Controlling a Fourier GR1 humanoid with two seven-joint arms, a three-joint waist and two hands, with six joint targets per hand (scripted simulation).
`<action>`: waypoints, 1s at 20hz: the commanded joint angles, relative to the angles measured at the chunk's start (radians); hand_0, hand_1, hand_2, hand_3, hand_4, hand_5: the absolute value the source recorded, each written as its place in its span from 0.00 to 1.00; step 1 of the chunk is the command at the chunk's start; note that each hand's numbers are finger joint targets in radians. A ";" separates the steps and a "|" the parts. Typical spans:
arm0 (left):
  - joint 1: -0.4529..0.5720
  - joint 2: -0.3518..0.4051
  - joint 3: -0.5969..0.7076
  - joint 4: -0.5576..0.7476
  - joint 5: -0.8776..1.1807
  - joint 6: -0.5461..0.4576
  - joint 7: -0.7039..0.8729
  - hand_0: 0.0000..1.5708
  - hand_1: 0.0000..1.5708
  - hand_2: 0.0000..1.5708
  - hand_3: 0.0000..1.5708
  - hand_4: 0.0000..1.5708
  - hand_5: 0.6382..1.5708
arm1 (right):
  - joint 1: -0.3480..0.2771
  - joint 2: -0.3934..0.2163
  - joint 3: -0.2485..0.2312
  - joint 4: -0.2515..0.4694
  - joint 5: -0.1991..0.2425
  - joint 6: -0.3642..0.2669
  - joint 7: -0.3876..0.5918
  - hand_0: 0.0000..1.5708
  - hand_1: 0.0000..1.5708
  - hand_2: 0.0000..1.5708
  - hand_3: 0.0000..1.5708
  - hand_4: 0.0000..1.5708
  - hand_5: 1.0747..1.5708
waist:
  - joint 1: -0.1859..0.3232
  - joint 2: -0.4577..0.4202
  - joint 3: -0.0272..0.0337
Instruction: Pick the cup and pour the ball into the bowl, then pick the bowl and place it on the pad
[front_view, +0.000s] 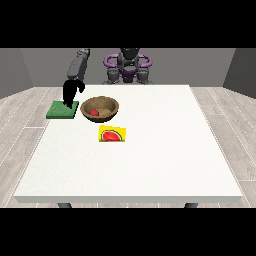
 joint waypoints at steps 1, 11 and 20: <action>0.004 0.091 0.057 0.005 0.078 -0.100 0.005 0.00 0.00 0.00 0.00 0.65 0.99 | -0.046 0.069 0.028 0.057 0.013 -0.022 -0.074 0.00 0.00 0.00 0.00 0.45 0.99 | -0.006 0.048 0.0012; 0.107 0.094 0.055 -0.184 0.149 -0.098 0.077 0.00 0.00 0.00 0.00 0.65 0.96 | -0.110 -0.013 -0.013 0.357 0.014 0.069 -0.249 0.00 0.00 0.00 0.00 0.34 0.96 | 0.010 0.089 0.0023; 0.147 0.194 0.124 -0.204 0.219 -0.151 0.064 0.00 0.00 0.00 0.00 0.65 0.97 | -0.202 -0.005 0.014 0.408 0.040 0.020 -0.306 0.00 0.00 0.00 0.00 0.29 0.95 | -0.009 0.145 0.0015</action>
